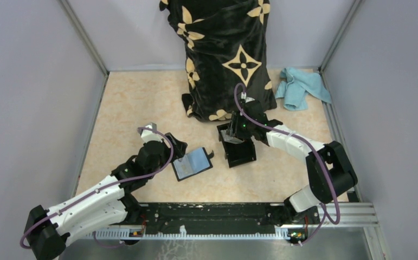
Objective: Put the credit cards into the card holder
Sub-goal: Pick up the credit card from the storage box.
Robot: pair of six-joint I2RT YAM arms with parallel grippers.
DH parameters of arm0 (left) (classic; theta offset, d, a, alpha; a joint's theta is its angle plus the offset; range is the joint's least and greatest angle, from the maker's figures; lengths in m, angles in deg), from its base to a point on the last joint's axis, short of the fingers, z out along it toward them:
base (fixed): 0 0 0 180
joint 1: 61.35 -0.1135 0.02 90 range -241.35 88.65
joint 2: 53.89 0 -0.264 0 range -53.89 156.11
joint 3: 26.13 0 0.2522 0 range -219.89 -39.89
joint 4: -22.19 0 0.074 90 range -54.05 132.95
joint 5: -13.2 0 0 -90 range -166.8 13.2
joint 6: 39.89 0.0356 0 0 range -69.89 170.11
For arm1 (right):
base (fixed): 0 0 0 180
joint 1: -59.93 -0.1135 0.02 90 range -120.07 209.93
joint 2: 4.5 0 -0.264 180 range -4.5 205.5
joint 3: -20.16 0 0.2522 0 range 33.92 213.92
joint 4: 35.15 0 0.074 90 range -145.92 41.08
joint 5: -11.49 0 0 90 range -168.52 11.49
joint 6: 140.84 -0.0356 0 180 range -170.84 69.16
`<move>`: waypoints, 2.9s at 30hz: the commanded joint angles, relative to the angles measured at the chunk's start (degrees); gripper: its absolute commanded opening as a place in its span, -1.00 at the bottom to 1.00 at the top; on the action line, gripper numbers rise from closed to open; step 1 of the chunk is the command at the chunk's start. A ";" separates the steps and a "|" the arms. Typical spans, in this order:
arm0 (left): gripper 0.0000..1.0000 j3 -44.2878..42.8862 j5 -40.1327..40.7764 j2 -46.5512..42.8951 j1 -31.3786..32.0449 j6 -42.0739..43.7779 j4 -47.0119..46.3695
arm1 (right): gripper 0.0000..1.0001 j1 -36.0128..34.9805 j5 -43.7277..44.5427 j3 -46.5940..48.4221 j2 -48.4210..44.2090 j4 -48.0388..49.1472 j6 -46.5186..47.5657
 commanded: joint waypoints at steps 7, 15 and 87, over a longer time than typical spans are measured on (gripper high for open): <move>0.66 1.18 -0.64 -1.12 0.19 -0.25 -0.96 | -0.34 -1.00 -1.06 1.52 -2.61 0.37 -0.58; 0.65 1.27 -0.80 -0.88 0.14 -0.55 -1.13 | -0.45 -2.00 -0.59 2.46 -3.70 -0.75 -0.40; 0.68 -10.48 -45.25 8.61 0.20 26.49 -21.96 | -1.00 -6.36 -11.60 4.96 -40.27 -27.41 6.64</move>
